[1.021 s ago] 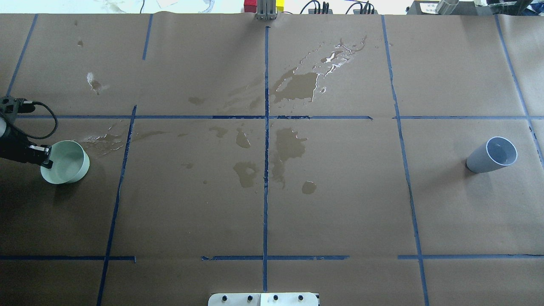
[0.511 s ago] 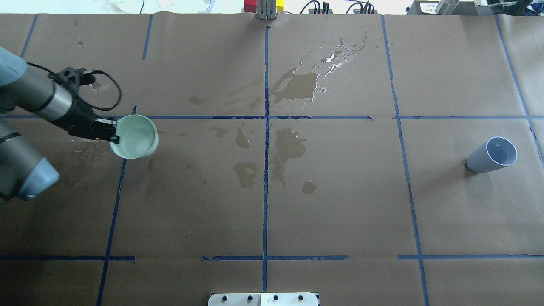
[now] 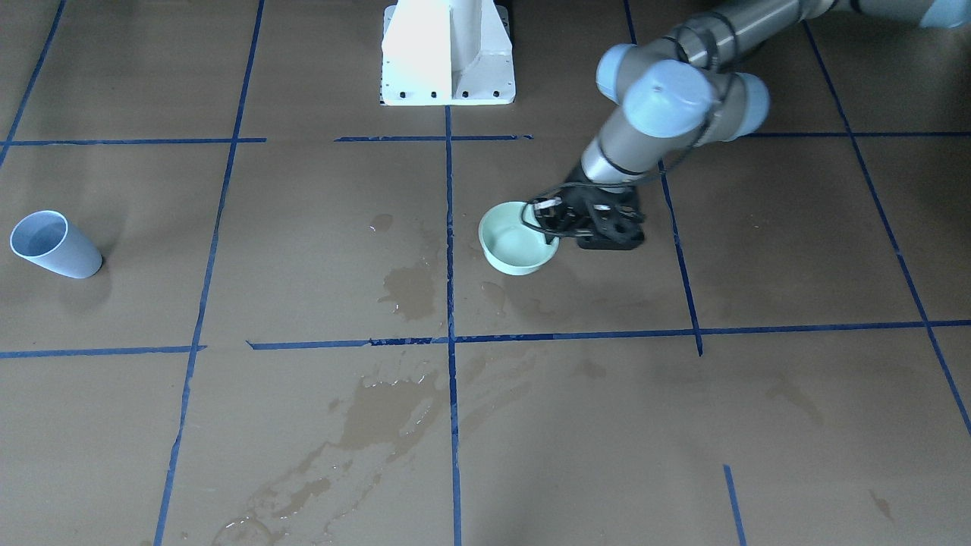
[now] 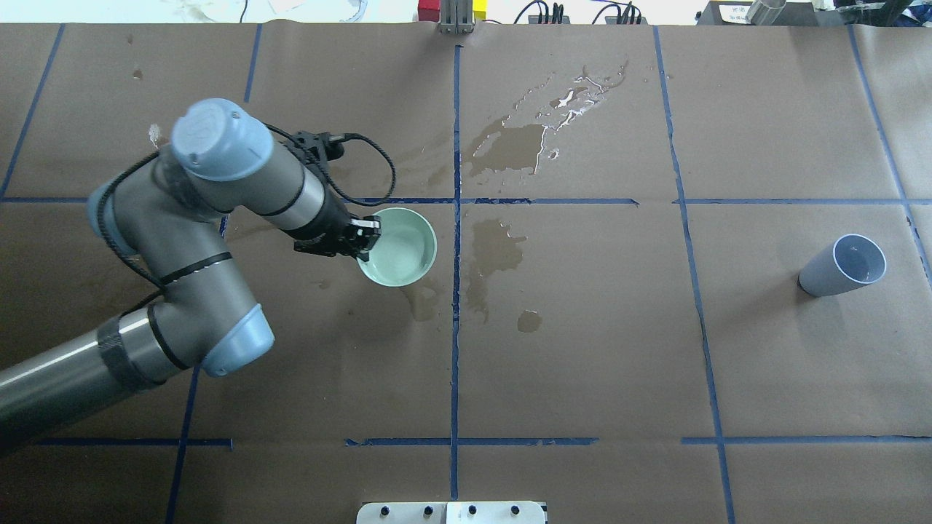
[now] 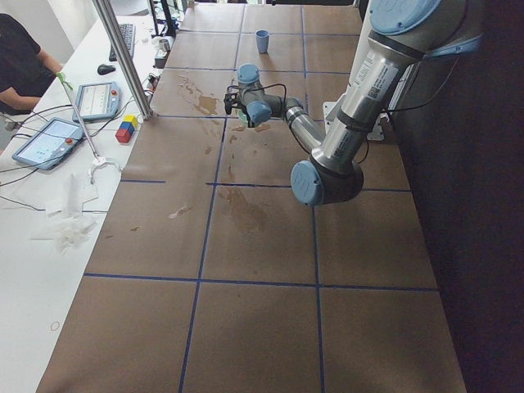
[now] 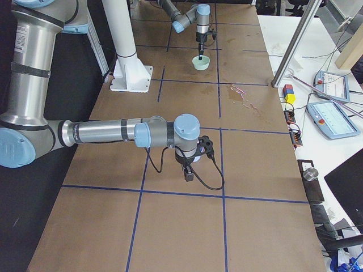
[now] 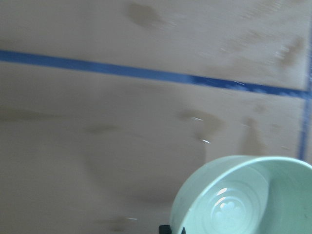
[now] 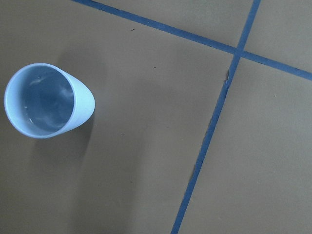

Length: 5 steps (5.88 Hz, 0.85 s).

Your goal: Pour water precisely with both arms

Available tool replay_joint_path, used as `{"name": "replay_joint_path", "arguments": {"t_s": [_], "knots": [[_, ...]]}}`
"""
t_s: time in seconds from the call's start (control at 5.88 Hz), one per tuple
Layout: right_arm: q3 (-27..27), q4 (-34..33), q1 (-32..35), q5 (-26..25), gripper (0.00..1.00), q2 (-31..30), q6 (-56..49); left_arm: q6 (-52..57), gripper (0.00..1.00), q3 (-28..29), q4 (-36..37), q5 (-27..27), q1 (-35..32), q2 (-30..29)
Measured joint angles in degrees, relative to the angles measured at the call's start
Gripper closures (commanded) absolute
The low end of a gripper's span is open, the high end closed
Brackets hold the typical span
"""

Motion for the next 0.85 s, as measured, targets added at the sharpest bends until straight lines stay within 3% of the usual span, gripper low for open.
{"name": "replay_joint_path", "arguments": {"t_s": [0.51, 0.85], "knots": [[0.65, 1.55, 0.00, 1.28, 0.00, -1.24, 0.09, -0.46, 0.97, 9.72, 4.02, 4.34, 3.06, -9.74], [0.66, 5.74, -0.02, 1.55, 0.00, -2.88, 0.35, -0.41, 0.91, 11.38, 2.68, 4.61, 3.88, -10.24]]}}
